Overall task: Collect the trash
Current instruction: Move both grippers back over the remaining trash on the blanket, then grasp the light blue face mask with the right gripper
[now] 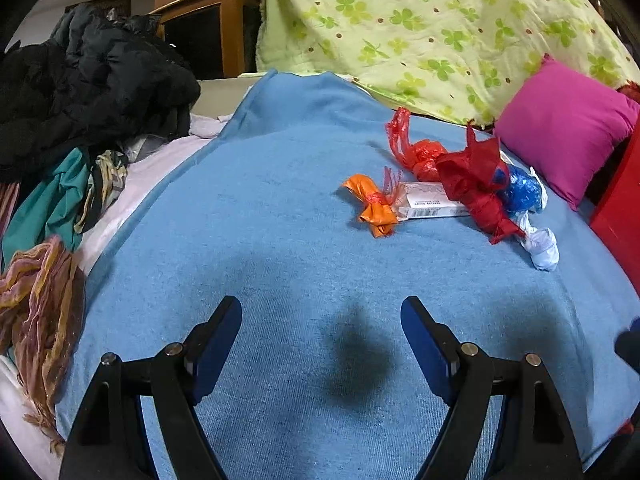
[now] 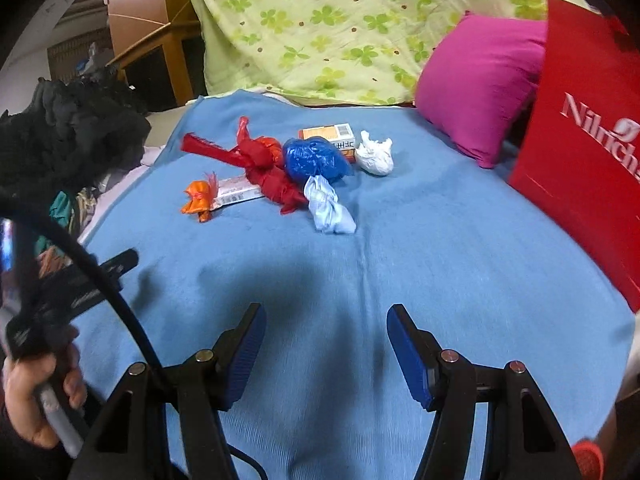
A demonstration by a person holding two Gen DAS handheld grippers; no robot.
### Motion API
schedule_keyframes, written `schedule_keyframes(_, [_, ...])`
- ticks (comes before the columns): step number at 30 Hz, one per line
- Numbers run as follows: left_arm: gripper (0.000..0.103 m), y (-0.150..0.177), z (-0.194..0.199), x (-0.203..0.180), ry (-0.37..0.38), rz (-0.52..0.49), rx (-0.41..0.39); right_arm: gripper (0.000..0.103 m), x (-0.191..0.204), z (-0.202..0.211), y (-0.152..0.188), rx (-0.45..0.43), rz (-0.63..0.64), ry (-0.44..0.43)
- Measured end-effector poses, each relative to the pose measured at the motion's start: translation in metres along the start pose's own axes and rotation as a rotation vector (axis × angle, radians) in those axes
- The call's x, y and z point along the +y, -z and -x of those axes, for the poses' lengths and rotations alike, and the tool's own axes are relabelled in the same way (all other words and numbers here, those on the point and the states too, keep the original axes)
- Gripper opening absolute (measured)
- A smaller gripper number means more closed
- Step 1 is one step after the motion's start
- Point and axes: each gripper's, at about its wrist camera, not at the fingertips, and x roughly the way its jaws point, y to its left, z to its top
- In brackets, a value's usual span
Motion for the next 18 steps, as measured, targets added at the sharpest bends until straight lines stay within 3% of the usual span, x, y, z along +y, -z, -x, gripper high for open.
schedule_keyframes(10, [0.082, -0.005, -0.002, 0.012, -0.053, 0.067, -0.026, 0.067, 0.001, -0.065, -0.051, -0.008, 0.029, 0.006])
schedule_keyframes(18, [0.082, -0.005, -0.016, 0.005, -0.055, 0.053, 0.005, 0.066, -0.003, -0.121, -0.07, 0.043, 0.009, 0.017])
